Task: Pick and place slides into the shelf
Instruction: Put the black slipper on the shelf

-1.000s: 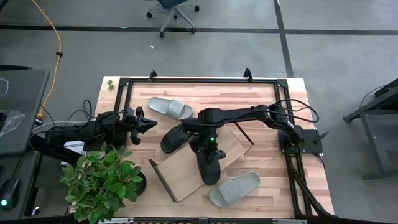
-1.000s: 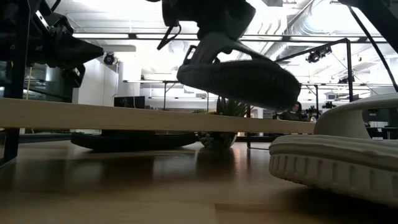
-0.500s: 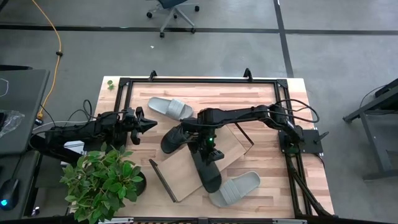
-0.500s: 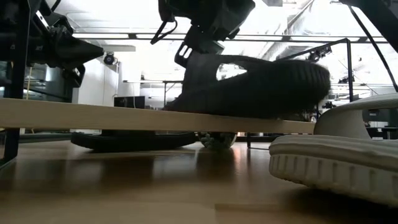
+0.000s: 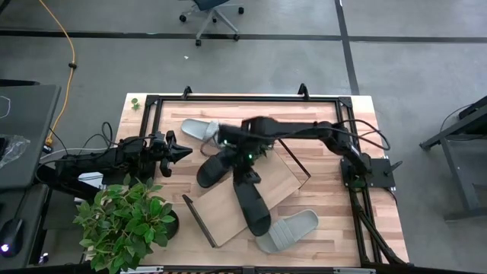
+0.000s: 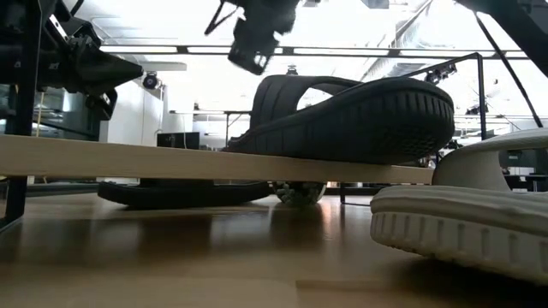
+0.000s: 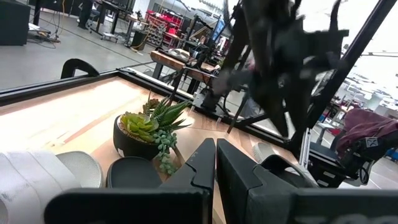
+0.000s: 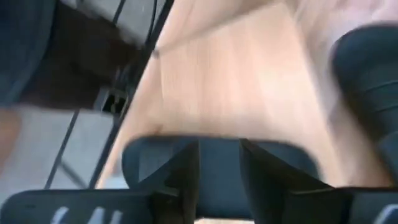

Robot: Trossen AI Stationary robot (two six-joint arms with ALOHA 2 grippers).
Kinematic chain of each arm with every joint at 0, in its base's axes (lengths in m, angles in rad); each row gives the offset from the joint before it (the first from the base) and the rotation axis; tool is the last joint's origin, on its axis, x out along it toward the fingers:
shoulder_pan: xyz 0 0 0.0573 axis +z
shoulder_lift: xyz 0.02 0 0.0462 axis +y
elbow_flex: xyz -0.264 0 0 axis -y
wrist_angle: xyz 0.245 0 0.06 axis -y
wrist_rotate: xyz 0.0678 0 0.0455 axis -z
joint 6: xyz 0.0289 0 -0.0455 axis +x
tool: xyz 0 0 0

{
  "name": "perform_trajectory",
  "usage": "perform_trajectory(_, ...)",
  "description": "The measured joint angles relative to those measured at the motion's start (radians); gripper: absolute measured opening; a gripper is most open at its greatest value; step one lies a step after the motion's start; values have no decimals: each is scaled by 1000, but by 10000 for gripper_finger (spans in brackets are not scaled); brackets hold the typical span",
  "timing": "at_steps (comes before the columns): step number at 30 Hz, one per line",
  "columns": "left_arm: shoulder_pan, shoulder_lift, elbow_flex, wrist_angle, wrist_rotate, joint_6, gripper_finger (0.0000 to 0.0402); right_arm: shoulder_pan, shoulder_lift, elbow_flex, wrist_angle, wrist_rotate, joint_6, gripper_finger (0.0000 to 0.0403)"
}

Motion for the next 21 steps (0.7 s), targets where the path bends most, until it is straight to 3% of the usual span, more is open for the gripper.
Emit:
perform_trajectory(5, 0, 0, 0, 1, 3, 16, 5, -29, -9, 167, -42, -6, 72, 62)
perform_trajectory(12, 0, 35, 56, -45, 125, 64, 5, -41, -147, 33, -91, 41, 89, 37)
perform_trajectory(21, 0, 271, 344, -285, 149, 317, 5, -78, -167, 33, -63, 107, 123, 30)
